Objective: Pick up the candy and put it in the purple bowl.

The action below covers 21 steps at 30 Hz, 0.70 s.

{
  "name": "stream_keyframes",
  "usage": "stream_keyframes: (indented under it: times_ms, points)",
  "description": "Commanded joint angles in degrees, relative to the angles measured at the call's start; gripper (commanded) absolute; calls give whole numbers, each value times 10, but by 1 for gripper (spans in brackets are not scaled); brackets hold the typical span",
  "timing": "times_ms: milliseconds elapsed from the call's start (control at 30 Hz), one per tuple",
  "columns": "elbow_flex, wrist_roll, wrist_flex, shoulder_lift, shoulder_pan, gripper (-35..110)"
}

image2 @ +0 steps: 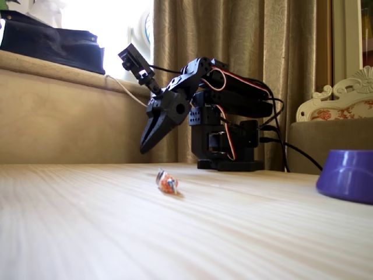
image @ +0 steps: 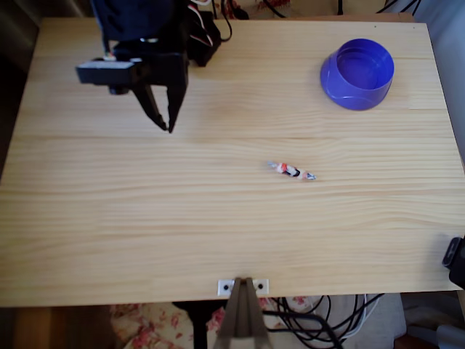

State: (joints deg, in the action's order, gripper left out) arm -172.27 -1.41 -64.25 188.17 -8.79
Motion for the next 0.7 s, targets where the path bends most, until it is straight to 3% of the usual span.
stream_keyframes:
  times_ms: [0, 200, 433, 567, 667]
  points:
    - [15, 15, -1, 9, 8, -1]
    - [97, 22, -14, -65, 48, -1]
    - [312, 6, 8, -306, 69, -1]
    - [430, -90, -10, -388, 130, -1]
    - [450, -101, 5, -425, 183, -1]
